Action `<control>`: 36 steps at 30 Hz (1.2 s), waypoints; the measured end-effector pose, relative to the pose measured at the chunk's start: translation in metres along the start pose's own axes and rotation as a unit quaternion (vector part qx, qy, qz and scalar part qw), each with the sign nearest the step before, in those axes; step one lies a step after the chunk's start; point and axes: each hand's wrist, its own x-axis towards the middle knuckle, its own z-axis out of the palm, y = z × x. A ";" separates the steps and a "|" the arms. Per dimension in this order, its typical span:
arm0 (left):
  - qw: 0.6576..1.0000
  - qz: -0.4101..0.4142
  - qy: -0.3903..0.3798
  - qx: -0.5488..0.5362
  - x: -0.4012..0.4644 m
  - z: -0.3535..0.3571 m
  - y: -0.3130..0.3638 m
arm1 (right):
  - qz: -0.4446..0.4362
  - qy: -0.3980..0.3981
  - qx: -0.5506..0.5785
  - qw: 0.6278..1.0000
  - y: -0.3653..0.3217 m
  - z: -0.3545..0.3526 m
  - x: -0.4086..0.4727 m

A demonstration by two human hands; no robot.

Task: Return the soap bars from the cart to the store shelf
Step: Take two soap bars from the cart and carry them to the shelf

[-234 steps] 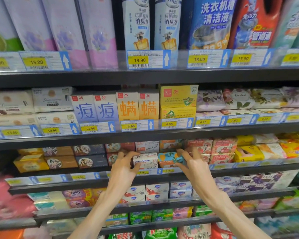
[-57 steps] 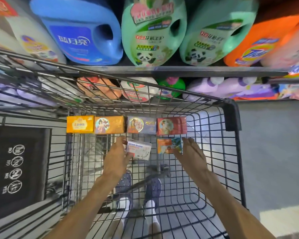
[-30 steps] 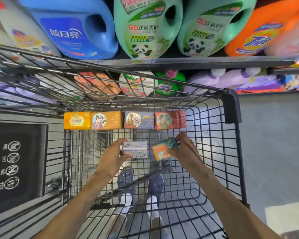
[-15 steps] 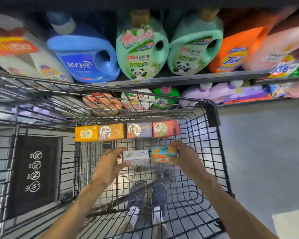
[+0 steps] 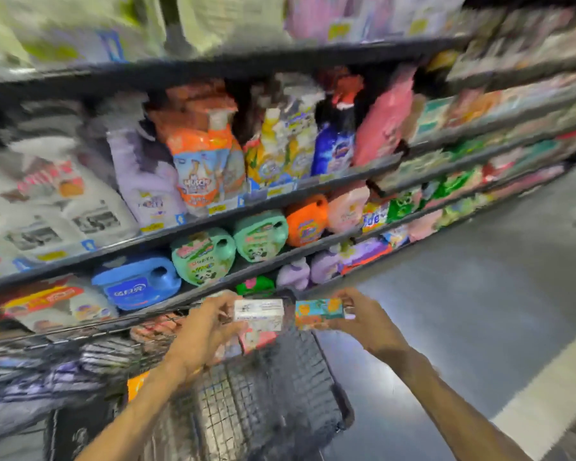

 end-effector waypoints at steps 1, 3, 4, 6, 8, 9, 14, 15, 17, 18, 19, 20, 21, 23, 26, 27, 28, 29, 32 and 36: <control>1.000 0.019 -0.010 0.003 0.005 -0.002 0.027 | -0.008 0.020 0.007 1.000 -0.008 -0.022 -0.012; 0.998 0.054 -0.023 0.008 0.017 0.001 0.077 | -0.007 0.064 0.011 0.998 -0.016 -0.065 -0.034; 0.997 0.072 -0.031 0.014 0.023 0.006 0.102 | -0.001 0.084 0.013 0.996 -0.016 -0.086 -0.044; 0.992 0.116 -0.046 0.029 0.035 0.021 0.149 | -0.001 0.113 0.023 0.993 -0.009 -0.126 -0.063; 0.985 0.158 -0.060 0.038 0.046 0.039 0.197 | 0.001 0.142 0.028 0.989 0.004 -0.165 -0.080; 0.982 0.174 -0.066 0.043 0.052 0.051 0.217 | 0.001 0.160 0.031 0.987 0.011 -0.185 -0.087; 0.967 0.234 -0.091 0.038 0.077 0.116 0.319 | 0.009 0.227 0.065 0.972 0.054 -0.285 -0.121; 0.965 0.243 -0.094 0.038 0.081 0.131 0.337 | 0.007 0.239 0.076 0.968 0.062 -0.305 -0.127; 0.962 0.248 -0.107 0.026 0.092 0.162 0.374 | 0.006 0.259 0.095 0.961 0.077 -0.348 -0.138; 0.962 0.250 -0.110 0.024 0.099 0.179 0.390 | 0.006 0.265 0.104 0.959 0.086 -0.368 -0.143; 0.960 0.255 -0.111 0.028 0.105 0.195 0.407 | 0.003 0.270 0.110 0.957 0.094 -0.389 -0.148; 0.959 0.259 -0.115 0.031 0.112 0.210 0.422 | 0.002 0.276 0.108 0.955 0.101 -0.409 -0.151; 0.958 0.259 -0.119 0.027 0.119 0.225 0.436 | -0.001 0.280 0.108 0.954 0.108 -0.430 -0.154; 0.957 0.264 -0.116 0.027 0.130 0.254 0.463 | -0.008 0.285 0.107 0.953 0.121 -0.468 -0.158; 0.952 0.282 -0.110 0.044 0.144 0.287 0.501 | -0.014 0.294 0.107 0.950 0.138 -0.521 -0.160; 0.951 0.283 -0.116 0.037 0.149 0.296 0.513 | -0.013 0.298 0.108 0.948 0.142 -0.537 -0.160; 0.951 0.283 -0.123 0.034 0.157 0.304 0.523 | -0.013 0.304 0.108 0.947 0.146 -0.552 -0.158; 0.949 0.287 -0.127 0.031 0.166 0.313 0.533 | -0.016 0.307 0.108 0.945 0.150 -0.567 -0.155; 0.947 0.293 -0.129 0.016 0.198 0.337 0.566 | -0.028 0.317 0.101 0.943 0.159 -0.612 -0.142; 0.947 0.296 -0.126 0.002 0.253 0.372 0.608 | -0.030 0.337 0.088 0.937 0.175 -0.671 -0.111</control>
